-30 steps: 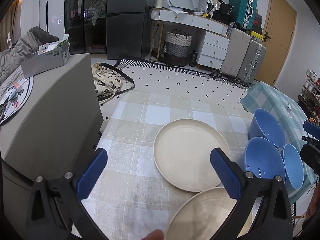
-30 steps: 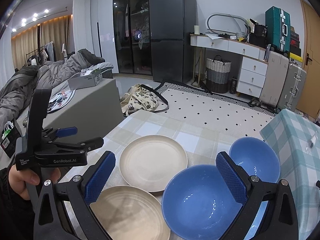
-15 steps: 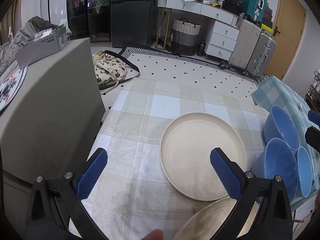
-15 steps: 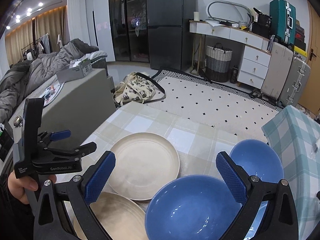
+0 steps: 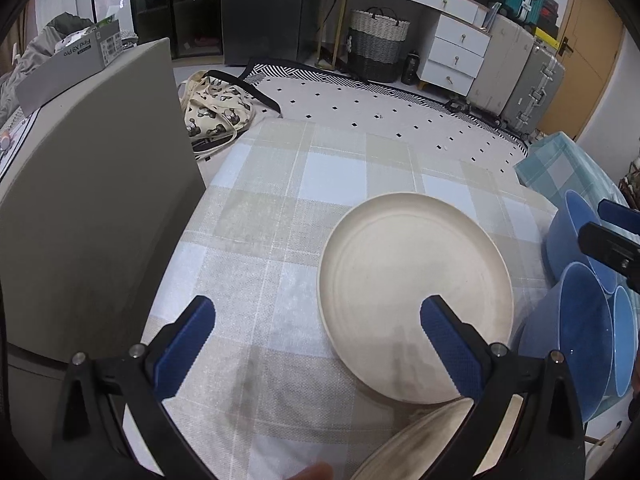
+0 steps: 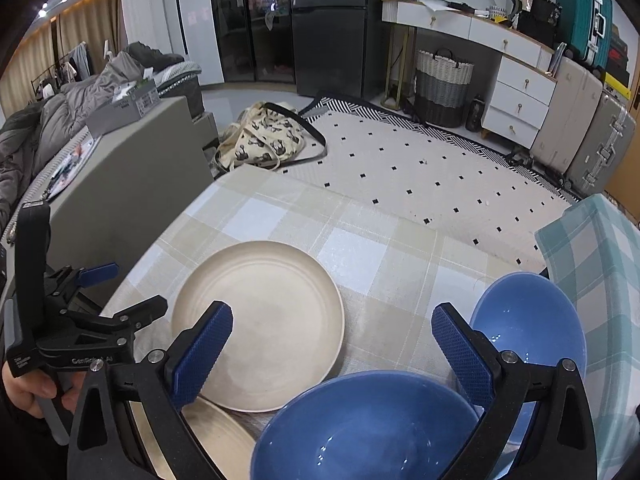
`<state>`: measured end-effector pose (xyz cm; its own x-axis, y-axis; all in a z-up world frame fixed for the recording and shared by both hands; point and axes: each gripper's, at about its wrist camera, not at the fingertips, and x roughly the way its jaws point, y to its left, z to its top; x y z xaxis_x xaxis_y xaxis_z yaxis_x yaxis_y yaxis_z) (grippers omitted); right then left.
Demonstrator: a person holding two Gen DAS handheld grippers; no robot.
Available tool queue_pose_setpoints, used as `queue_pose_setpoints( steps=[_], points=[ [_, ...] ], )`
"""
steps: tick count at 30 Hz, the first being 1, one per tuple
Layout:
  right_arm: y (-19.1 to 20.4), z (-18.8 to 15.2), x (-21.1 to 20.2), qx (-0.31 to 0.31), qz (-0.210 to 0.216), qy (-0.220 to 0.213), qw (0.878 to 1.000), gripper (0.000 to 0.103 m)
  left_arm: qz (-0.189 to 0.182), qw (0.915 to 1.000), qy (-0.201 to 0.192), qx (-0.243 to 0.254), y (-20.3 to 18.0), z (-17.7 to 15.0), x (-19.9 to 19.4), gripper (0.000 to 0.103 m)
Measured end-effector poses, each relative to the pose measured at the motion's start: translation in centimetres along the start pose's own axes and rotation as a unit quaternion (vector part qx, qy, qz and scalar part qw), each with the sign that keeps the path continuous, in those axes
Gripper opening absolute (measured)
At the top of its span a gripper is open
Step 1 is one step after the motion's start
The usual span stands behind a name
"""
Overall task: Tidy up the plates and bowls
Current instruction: 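Move the left tool to the rim of the next cream plate while the right tool follows, then close the right gripper on the plate rim while the left gripper closes on it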
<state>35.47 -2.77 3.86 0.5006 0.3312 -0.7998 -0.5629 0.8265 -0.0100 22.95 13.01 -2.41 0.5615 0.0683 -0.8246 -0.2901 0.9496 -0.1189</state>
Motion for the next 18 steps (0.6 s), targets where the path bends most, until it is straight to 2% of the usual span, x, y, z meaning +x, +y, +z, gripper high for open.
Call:
queue_pose_setpoints(
  steps=[5, 11, 18],
  points=[
    [-0.5, 0.0, 2.3, 0.003, 0.001, 0.024, 1.0, 0.102, 0.008, 0.9997, 0.022, 0.004, -0.4, -0.2, 1.2, 0.103],
    [-0.9, 0.1, 5.0, 0.001, 0.0, 0.055, 0.998, 0.101, 0.004, 0.9996, 0.028, 0.001, -0.2, -0.3, 1.9, 0.101],
    [-1.3, 0.0, 8.0, 0.003, 0.009, 0.095, 0.995, 0.089, -0.007, 0.998, 0.062, -0.012, -0.3, -0.7, 4.0, 0.096]
  ],
)
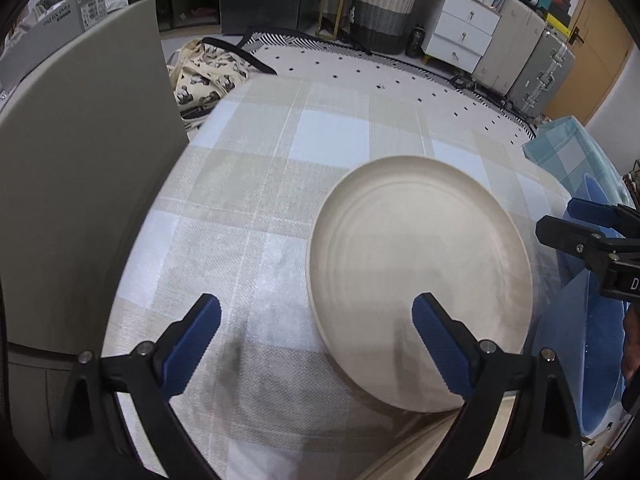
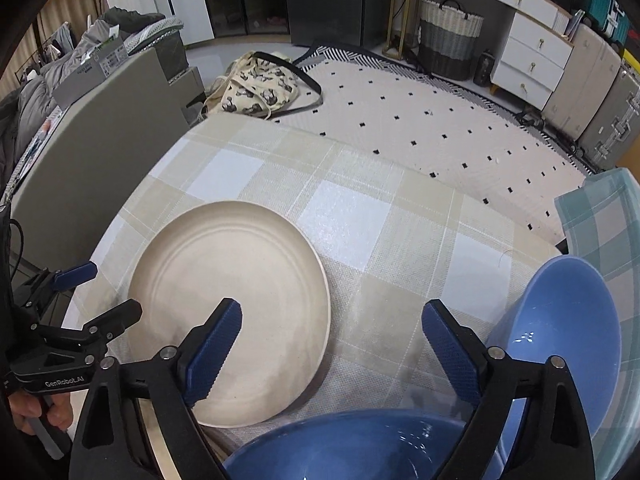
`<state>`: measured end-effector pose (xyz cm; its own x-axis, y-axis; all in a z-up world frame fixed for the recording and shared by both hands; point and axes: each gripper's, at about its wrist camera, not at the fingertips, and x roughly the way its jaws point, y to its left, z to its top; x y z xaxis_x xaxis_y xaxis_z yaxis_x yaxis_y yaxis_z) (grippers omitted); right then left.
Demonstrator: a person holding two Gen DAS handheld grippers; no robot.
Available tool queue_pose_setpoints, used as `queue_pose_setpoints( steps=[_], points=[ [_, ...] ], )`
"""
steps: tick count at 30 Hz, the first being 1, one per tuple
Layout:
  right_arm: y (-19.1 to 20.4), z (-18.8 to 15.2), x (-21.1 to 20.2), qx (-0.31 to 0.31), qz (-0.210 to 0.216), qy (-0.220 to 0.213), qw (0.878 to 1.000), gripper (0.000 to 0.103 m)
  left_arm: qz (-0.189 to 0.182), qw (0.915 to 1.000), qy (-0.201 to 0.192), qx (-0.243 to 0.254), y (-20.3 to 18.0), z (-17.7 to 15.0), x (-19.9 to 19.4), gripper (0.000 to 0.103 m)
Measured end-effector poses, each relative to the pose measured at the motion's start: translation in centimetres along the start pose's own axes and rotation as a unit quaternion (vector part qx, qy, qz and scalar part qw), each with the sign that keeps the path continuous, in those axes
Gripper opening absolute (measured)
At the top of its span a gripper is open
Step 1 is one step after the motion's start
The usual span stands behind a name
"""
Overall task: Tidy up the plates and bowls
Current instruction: 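Close the right gripper on the plate rim while the left gripper closes on it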
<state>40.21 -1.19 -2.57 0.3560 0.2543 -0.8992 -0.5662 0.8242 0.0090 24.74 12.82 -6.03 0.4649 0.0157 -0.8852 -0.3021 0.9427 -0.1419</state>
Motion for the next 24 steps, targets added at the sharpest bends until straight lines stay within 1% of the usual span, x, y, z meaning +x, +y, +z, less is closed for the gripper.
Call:
queue_pose_setpoints(
  steps=[3, 6, 8, 9, 10, 11, 13, 15, 17, 18, 21, 22, 24],
  points=[
    [0.2, -0.1, 1.1, -0.004, 0.006, 0.017, 1.0, 0.08, -0.002, 0.9999, 0.016, 0.003, -0.1, -0.3, 0.7, 0.088],
    [0.4, -0.3, 1.9, -0.007, 0.01, 0.03, 0.999, 0.076, 0.002, 0.9998, 0.018, 0.009, -0.4, -0.5, 0.9, 0.085],
    [0.5, -0.4, 2.4, -0.009, 0.011, 0.038, 0.999, 0.069, 0.002, 0.9997, 0.019, 0.013, -0.5, -0.6, 0.9, 0.084],
    [0.6, -0.4, 2.7, -0.012, 0.01, 0.042, 0.999, 0.062, 0.001, 0.9997, 0.02, 0.014, -0.5, -0.6, 0.9, 0.083],
    [0.7, -0.5, 2.9, -0.013, 0.01, 0.047, 0.999, 0.059, 0.001, 0.9997, 0.021, 0.014, -0.5, -0.7, 1.0, 0.081],
    [0.6, -0.5, 3.1, -0.012, 0.011, 0.049, 0.999, 0.058, 0.002, 0.9996, 0.025, 0.014, -0.5, -0.7, 1.0, 0.08],
    [0.8, -0.6, 3.5, -0.015, 0.01, 0.054, 0.998, 0.057, 0.003, 0.9994, 0.032, 0.013, -0.3, -0.8, 1.1, 0.072],
    [0.9, -0.6, 3.7, -0.019, 0.007, 0.057, 0.998, 0.053, 0.0, 0.9992, 0.037, 0.015, -0.3, -0.9, 1.1, 0.071],
    [1.1, -0.8, 4.0, -0.02, 0.004, 0.063, 0.998, 0.052, 0.002, 0.9991, 0.041, 0.014, -0.2, -1.0, 1.2, 0.068],
    [1.2, -0.8, 4.1, -0.023, 0.001, 0.064, 0.998, 0.05, 0.001, 0.9989, 0.044, 0.014, -0.2, -1.1, 1.3, 0.063],
    [1.3, -0.7, 4.1, -0.024, 0.001, 0.064, 0.998, 0.043, -0.005, 0.9985, 0.05, 0.021, -0.4, -1.3, 1.2, 0.06],
    [1.3, -0.7, 4.2, -0.024, 0.003, 0.063, 0.998, 0.038, -0.006, 0.9984, 0.051, 0.023, -0.4, -1.3, 1.2, 0.054],
    [1.6, -0.7, 4.2, -0.029, 0.006, 0.064, 0.998, 0.034, -0.009, 0.9982, 0.053, 0.026, -0.6, -1.4, 1.1, 0.049]
  ],
)
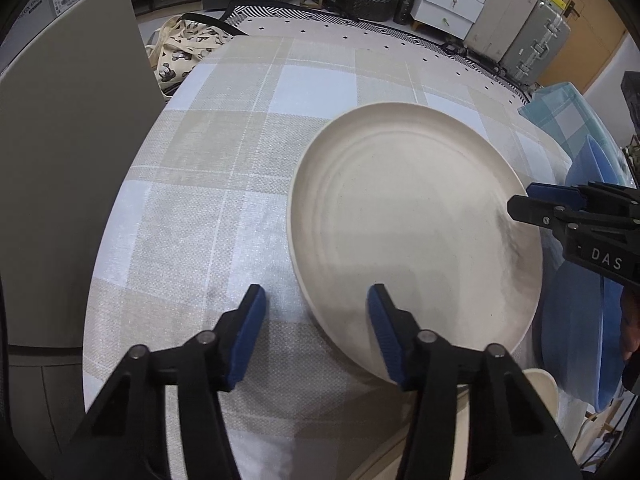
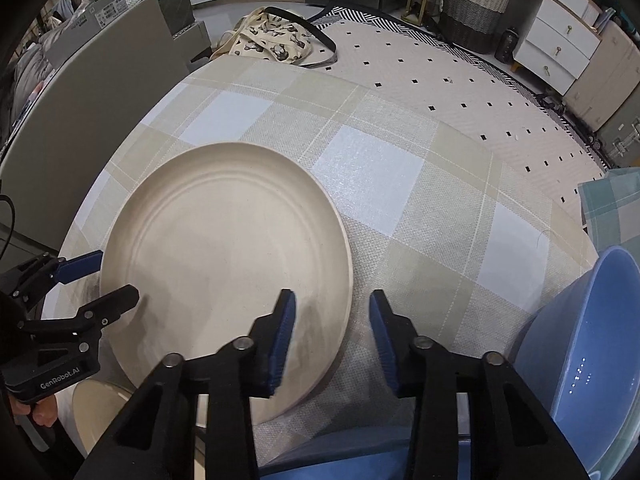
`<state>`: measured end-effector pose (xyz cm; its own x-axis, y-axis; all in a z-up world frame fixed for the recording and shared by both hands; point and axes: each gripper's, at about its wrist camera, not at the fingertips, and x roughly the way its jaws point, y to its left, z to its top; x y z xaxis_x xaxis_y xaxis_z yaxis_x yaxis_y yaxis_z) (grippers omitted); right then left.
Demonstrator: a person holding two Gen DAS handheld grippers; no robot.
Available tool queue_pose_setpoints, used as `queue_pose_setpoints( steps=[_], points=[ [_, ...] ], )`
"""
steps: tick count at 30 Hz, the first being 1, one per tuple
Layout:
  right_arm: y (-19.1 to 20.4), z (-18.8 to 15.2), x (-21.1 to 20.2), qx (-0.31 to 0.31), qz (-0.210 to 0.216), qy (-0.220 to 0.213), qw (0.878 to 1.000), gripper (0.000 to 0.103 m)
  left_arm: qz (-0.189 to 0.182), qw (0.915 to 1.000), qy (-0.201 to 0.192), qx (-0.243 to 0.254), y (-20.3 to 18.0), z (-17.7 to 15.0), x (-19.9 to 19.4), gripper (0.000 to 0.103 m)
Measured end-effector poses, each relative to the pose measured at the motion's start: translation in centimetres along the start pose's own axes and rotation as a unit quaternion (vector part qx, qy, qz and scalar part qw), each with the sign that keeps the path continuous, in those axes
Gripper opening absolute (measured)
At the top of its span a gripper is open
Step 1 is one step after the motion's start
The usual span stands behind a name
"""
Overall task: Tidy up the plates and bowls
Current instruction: 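Close the right gripper on the plate rim while the left gripper closes on it, then lift the cream plate with both grippers toward the stacked plates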
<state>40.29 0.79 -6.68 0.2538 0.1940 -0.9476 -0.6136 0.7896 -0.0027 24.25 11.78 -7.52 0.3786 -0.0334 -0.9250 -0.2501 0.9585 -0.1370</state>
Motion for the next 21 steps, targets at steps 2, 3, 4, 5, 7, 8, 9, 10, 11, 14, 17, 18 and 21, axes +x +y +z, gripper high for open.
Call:
queue_pose_setpoints(
  steps=[2, 3, 4, 5, 7, 8, 9, 10, 11, 14, 17, 18, 21],
  points=[
    [0.2, 0.0, 0.1, -0.004, -0.001, 0.0, 1.0, 0.031, 0.001, 1.0, -0.001, 0.003, -0.1, -0.1, -0.1, 0.042],
    [0.3, 0.0, 0.1, -0.006, -0.003, 0.0, 1.0, 0.028, 0.001, 1.0, -0.001, 0.005, -0.1, -0.1, -0.2, 0.036],
    [0.4, 0.0, 0.1, -0.009, -0.007, 0.0, 1.0, 0.028, 0.002, 1.0, -0.003, 0.007, -0.2, -0.1, -0.2, 0.031],
    [0.5, 0.0, 0.2, -0.012, -0.009, -0.001, 1.0, 0.028, 0.003, 0.9999, -0.005, 0.011, -0.3, -0.2, -0.3, 0.029],
    [0.5, -0.1, 0.1, -0.016, -0.014, -0.002, 1.0, 0.025, 0.003, 0.9998, -0.009, 0.018, -0.5, -0.2, -0.4, 0.022],
    [0.5, -0.1, 0.1, -0.017, -0.017, -0.003, 1.0, 0.024, 0.005, 0.9997, -0.011, 0.021, -0.6, -0.2, -0.5, 0.021],
    [0.5, -0.2, 0.1, -0.018, -0.019, -0.003, 1.0, 0.021, 0.011, 0.9996, -0.013, 0.023, -0.6, -0.1, -0.5, 0.021],
    [0.5, -0.2, 0.1, -0.019, -0.019, -0.004, 1.0, 0.018, 0.015, 0.9995, -0.014, 0.023, -0.6, -0.1, -0.5, 0.02],
    [0.5, -0.3, 0.1, -0.02, -0.021, -0.004, 1.0, 0.017, 0.017, 0.9995, -0.014, 0.023, -0.5, 0.0, -0.4, 0.02],
    [0.7, -0.4, 0.0, -0.021, -0.025, -0.006, 0.999, 0.016, 0.02, 0.9995, -0.017, 0.02, -0.4, 0.1, -0.5, 0.018],
    [0.8, -0.5, -0.1, -0.021, -0.028, -0.011, 0.999, 0.015, 0.024, 0.9991, -0.027, 0.022, -0.4, 0.1, -0.8, 0.018],
    [0.8, -0.5, -0.2, -0.02, -0.028, -0.012, 0.999, 0.015, 0.024, 0.9991, -0.029, 0.021, -0.4, 0.2, -0.9, 0.018],
    [0.9, -0.6, -0.4, -0.019, -0.028, -0.019, 0.999, 0.015, 0.027, 0.9987, -0.036, 0.021, -0.4, 0.2, -1.2, 0.018]
  ],
)
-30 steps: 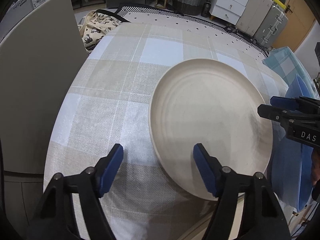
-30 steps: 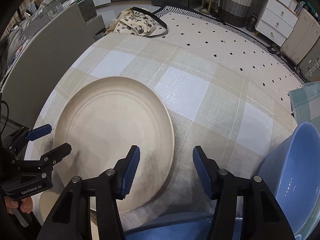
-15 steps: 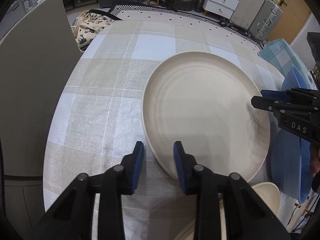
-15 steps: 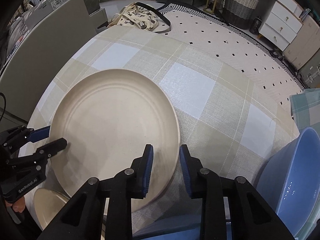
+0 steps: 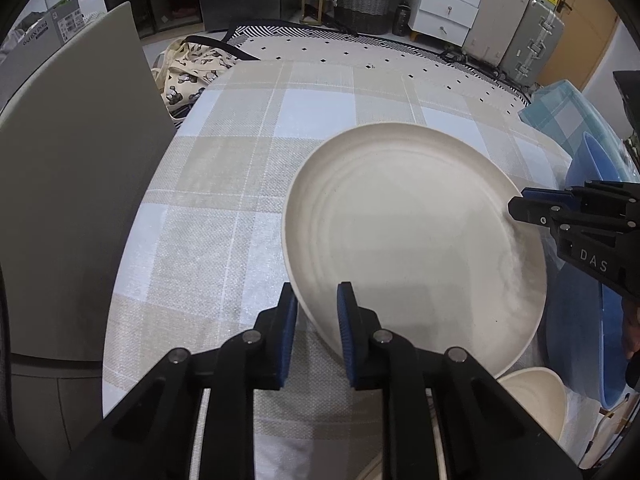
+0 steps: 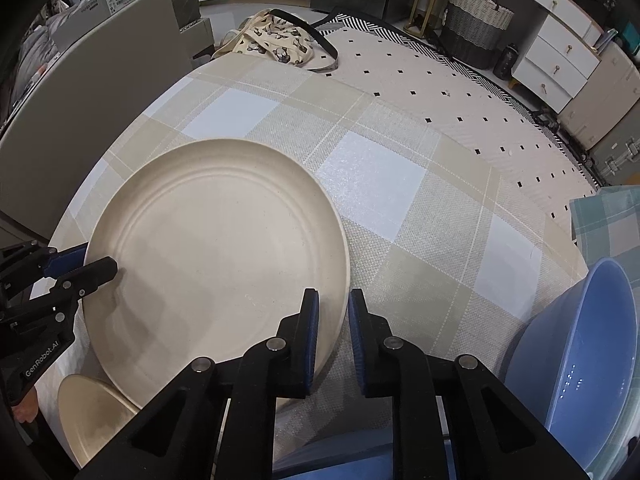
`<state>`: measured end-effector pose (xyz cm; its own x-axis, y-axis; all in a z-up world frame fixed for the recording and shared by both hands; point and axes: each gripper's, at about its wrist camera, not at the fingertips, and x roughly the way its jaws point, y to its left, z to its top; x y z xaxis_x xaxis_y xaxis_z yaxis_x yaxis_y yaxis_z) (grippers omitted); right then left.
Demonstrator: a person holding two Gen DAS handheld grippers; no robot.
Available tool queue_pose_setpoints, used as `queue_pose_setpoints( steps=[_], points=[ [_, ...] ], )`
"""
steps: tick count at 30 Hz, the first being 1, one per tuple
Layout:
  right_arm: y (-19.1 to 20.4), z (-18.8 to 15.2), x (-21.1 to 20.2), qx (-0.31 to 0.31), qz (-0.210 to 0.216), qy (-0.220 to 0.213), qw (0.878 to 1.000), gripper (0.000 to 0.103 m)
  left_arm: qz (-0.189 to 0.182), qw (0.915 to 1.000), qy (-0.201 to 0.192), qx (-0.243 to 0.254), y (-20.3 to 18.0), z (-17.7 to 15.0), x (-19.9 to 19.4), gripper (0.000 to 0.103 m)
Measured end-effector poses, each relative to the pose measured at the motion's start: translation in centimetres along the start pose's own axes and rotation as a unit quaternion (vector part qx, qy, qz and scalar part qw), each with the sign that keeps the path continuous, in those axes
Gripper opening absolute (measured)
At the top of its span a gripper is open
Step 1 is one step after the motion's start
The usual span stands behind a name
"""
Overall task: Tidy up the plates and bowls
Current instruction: 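Lift the cream plate with both grippers toward the stacked plates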
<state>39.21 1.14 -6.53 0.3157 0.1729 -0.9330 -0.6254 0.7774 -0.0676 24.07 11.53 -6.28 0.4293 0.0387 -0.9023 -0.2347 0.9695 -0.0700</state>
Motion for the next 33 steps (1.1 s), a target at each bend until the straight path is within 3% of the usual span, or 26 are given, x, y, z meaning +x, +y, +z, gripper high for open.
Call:
queue_pose_setpoints(
  steps=[19, 33],
  points=[
    [1.1, -0.3, -4.0, -0.002, -0.007, -0.067, 0.998, 0.015, 0.012, 0.9982, -0.058, -0.002, 0.6, 0.0, -2.9, 0.018],
    [1.6, -2.8, -9.2, 0.017, -0.018, -0.127, 0.992, 0.015, -0.001, 0.9936, -0.113, 0.007, 0.5, -0.4, -7.0, 0.018]
  ],
)
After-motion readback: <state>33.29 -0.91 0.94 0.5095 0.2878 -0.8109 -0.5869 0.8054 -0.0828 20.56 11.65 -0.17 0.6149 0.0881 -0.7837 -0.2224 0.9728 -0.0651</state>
